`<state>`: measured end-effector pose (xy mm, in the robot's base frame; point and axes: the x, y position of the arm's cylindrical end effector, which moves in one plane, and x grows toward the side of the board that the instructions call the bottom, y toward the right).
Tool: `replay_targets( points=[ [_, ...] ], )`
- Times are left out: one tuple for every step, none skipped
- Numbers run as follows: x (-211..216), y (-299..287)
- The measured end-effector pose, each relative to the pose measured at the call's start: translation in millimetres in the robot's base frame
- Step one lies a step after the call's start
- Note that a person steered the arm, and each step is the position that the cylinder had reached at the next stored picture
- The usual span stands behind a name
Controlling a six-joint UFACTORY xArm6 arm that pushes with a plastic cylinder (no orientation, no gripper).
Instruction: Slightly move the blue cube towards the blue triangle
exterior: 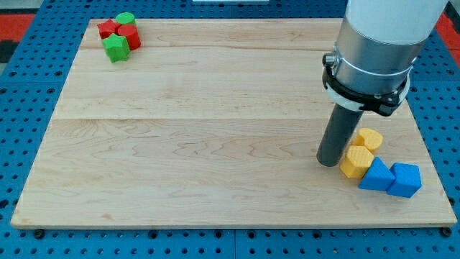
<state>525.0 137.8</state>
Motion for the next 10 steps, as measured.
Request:
replay_targets(
  points=[
    [14.4,-0.4],
    [53.5,0.2],
    [84.6,30.9],
    [92.6,78.0],
    [92.1,122.1],
    [87.2,148.7],
    [77.9,166.3],
    [70.0,165.9],
    [69.4,137.2],
    [64.5,113.8]
  ],
)
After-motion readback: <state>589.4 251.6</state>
